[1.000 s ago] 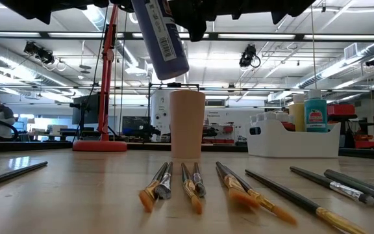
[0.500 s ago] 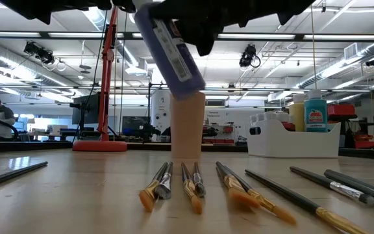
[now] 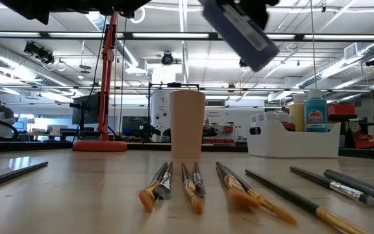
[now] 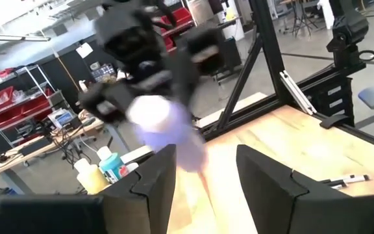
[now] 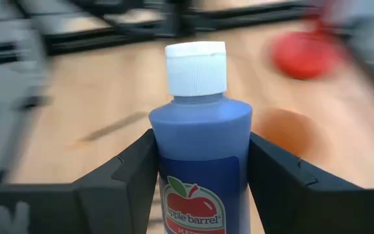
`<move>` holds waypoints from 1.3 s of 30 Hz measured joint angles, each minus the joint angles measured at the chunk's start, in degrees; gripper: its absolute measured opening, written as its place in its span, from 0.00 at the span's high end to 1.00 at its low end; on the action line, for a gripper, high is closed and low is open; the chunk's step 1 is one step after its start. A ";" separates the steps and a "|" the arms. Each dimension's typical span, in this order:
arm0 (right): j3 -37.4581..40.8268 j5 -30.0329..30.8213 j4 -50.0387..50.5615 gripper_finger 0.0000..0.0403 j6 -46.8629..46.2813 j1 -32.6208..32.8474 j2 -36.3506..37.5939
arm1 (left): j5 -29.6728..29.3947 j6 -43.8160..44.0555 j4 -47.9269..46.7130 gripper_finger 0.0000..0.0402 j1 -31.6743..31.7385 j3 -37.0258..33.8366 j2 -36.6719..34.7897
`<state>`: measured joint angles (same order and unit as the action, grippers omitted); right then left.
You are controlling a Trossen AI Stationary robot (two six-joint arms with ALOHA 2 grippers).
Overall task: Pick & Place Paint Supplies
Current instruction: Put the purple paint bottle into the white bin
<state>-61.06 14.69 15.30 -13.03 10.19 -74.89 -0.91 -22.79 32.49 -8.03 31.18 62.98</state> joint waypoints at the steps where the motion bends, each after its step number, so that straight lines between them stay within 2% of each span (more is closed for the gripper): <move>1: -0.02 3.97 3.12 0.50 -0.32 0.41 1.94 | 0.00 0.03 -0.01 0.57 0.00 0.00 0.00; 5: -0.02 22.36 14.65 0.49 -5.72 3.01 7.63 | 0.00 0.05 -0.02 0.57 0.00 -0.02 0.00; 9: 2.34 41.98 23.83 0.49 -17.70 5.45 10.61 | 0.03 0.05 -0.02 0.57 0.00 -0.02 0.00; 12: 7.37 49.35 24.79 0.49 -24.54 6.20 11.82 | 0.03 0.07 -0.02 0.57 0.00 -0.04 0.00; 17: 18.02 56.51 18.43 0.49 -28.80 6.07 12.25 | 0.03 0.07 -0.02 0.57 0.00 -0.04 0.00; 23: 27.22 68.02 7.10 0.49 -23.76 5.73 12.25 | 0.03 0.07 -0.02 0.57 0.00 -0.07 0.00; 29: 35.25 67.95 -7.83 0.49 -22.46 4.45 12.13 | 0.03 0.07 -0.02 0.57 0.00 -0.07 0.00; 34: 42.17 70.52 -21.93 0.49 -19.12 4.18 12.01 | 0.03 0.07 -0.02 0.57 0.00 -0.07 0.00; 39: 46.54 72.71 -28.75 0.49 -17.55 4.20 12.04 | 0.05 -0.38 0.00 0.57 0.00 -0.07 0.00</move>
<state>-14.52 87.40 -13.46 -30.58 14.39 -62.85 -0.86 -23.17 32.49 -8.03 31.11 62.98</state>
